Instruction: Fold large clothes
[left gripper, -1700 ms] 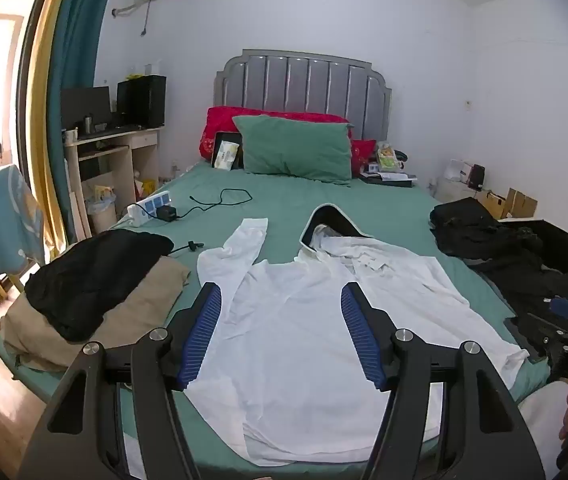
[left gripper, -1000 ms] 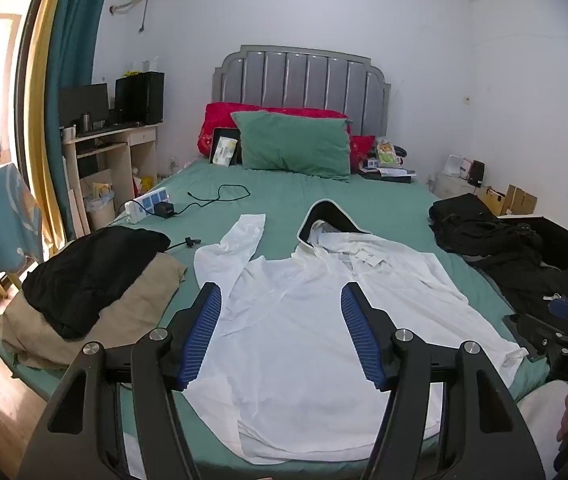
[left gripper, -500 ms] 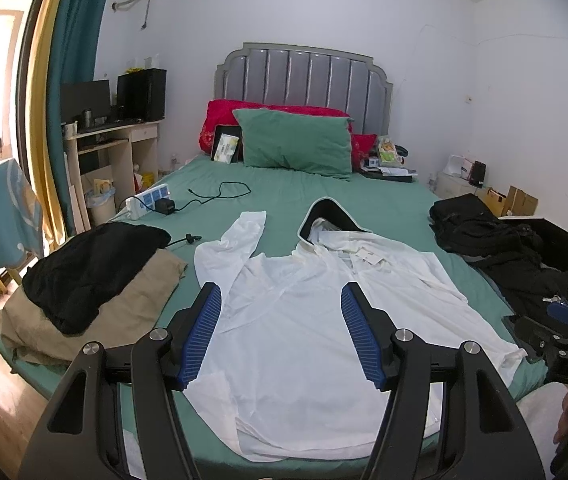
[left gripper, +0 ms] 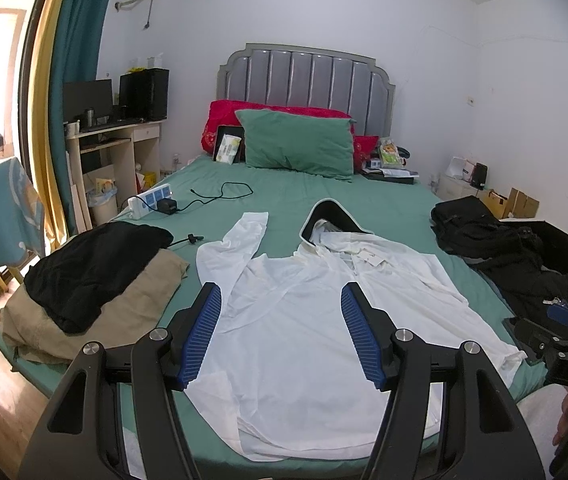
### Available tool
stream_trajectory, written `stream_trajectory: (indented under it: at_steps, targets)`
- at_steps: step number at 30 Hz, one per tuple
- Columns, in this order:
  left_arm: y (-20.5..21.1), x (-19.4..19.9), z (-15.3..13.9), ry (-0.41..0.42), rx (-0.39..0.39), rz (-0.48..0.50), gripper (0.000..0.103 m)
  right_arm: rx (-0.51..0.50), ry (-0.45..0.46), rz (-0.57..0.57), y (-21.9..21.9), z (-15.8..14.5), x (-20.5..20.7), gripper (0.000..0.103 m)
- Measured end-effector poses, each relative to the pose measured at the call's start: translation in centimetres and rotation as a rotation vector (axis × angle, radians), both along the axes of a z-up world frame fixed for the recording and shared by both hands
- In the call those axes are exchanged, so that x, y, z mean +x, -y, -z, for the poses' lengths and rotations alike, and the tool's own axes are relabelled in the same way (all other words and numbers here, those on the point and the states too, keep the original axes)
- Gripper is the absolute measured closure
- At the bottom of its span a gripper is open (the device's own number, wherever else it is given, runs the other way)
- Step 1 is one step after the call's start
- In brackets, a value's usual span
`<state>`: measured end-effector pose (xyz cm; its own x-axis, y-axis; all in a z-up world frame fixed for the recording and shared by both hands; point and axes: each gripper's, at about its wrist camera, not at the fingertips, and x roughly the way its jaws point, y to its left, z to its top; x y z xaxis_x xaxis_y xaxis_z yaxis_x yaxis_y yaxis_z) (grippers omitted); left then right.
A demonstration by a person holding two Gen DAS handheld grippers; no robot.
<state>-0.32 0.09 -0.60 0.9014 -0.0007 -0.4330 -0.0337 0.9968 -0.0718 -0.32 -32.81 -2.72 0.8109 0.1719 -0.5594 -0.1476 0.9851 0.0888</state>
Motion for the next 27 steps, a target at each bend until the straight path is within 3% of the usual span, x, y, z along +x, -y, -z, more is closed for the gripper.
stream_trajectory:
  at_steps: [27]
  targets:
    - [-0.16, 0.1, -0.06, -0.001, -0.003, 0.0, 0.037, -0.002, -0.001, 0.001, -0.17, -0.04, 0.01, 0.001]
